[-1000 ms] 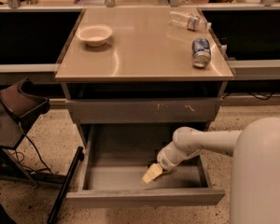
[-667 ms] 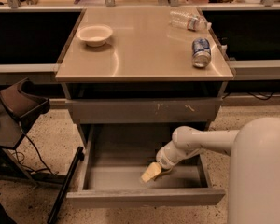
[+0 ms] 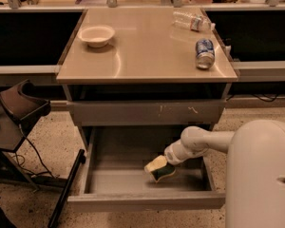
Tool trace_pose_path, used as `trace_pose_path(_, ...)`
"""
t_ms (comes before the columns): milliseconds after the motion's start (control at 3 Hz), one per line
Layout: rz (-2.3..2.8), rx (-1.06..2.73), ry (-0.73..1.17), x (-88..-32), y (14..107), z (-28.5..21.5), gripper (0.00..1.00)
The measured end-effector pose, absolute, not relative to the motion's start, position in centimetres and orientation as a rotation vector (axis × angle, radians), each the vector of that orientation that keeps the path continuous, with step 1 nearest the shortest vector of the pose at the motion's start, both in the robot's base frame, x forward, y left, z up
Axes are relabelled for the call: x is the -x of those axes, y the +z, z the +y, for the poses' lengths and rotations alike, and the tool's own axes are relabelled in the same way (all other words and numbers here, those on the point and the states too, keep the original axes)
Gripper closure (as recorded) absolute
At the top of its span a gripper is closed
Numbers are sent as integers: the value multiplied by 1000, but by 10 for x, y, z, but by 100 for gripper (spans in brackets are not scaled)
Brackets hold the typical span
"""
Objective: Pick sponge from middle drawer and place on counter
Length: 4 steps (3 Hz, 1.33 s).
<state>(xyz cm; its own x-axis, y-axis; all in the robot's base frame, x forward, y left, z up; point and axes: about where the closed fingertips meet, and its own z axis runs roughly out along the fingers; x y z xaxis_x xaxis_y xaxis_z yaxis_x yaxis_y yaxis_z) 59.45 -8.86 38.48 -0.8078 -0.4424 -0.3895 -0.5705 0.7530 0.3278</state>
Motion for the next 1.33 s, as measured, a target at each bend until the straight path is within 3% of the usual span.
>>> trace_pose_path(1000, 2701, 833, 590, -561, 348, -71, 0)
trace_pose_path(1333, 2701, 833, 590, -561, 348, -71, 18)
